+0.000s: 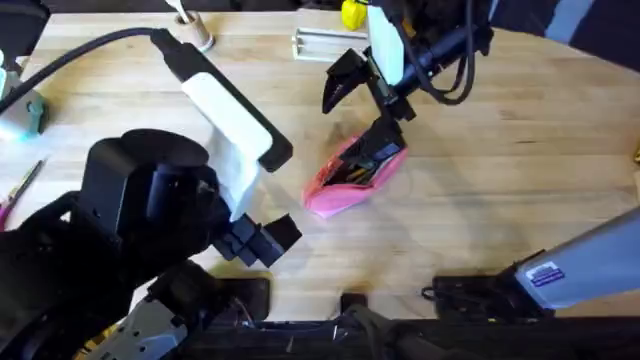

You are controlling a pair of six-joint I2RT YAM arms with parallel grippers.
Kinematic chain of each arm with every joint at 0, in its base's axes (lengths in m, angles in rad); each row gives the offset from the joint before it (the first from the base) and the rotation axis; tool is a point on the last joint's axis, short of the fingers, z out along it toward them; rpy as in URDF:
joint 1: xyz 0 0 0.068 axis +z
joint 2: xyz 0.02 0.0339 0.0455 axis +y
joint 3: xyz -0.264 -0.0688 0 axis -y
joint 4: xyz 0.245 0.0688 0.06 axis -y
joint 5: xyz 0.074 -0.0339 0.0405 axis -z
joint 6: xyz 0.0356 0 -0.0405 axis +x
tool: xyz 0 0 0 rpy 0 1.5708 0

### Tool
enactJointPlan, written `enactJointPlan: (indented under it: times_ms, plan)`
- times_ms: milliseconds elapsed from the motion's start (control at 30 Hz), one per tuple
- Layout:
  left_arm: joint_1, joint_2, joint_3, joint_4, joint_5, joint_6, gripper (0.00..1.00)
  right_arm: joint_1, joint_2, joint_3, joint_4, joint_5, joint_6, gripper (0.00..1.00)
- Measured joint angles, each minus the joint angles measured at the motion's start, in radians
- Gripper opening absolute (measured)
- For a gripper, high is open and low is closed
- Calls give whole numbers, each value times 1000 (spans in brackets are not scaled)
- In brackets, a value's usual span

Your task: Unzip the bag, pick up the pens from the table one at a time and place them inside, then zip the bag closed.

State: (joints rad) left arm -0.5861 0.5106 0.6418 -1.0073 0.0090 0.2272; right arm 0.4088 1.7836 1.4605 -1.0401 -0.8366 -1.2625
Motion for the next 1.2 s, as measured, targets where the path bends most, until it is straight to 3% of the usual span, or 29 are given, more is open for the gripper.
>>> enactJointPlan:
  times_ms: [533,967,1200]
  plan:
    - [0,0,0,-3,0,0,993,96,4,0,0,137,-3,997]
    - [0,0,0,-6,0,0,993,147,104,0,-1,148,-3,991]
    - [0,0,0,-6,0,-2,993,146,104,0,-39,133,-3,829]
